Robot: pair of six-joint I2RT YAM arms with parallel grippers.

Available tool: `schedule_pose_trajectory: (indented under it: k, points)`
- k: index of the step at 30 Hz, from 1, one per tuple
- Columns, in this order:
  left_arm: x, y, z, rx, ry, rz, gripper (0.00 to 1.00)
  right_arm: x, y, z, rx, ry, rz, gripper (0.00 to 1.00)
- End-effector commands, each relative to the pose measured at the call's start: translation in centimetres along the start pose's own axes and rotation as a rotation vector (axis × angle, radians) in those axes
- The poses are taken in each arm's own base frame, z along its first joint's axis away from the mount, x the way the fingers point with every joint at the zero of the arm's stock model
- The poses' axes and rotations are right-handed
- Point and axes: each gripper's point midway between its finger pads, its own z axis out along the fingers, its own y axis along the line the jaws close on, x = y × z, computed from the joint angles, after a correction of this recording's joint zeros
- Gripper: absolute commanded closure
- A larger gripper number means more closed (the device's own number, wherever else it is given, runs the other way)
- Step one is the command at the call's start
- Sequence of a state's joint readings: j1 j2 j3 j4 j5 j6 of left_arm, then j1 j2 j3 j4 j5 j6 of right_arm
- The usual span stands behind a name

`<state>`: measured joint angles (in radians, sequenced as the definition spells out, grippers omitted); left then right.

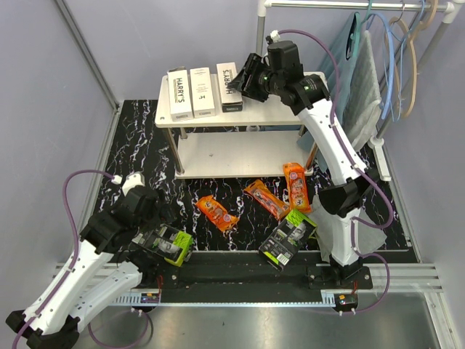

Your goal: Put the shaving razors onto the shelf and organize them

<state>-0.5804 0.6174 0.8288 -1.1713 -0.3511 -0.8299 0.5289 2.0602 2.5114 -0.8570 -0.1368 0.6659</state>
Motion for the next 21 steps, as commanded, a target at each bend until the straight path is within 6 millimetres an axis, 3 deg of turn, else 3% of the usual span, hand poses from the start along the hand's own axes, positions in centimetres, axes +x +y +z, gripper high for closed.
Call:
schedule_pose_trajectory:
  k: [1,16,21]
  points:
    - [-0.7,-0.8,-0.1,0.038,-0.028,-0.008,0.01,3.1,-0.9,0.7,-0.003,0.120,0.029,0.47]
    - [-0.8,-0.8,-0.3,0.045,-0.041,-0.020,0.01,6.8,0.8,0.8,-0.035,0.194,0.048,0.48]
    - [-0.9,-0.7,-0.3,0.046,-0.044,-0.019,0.01,7.5,0.4,0.6,-0.015,0.198,0.061,0.48]
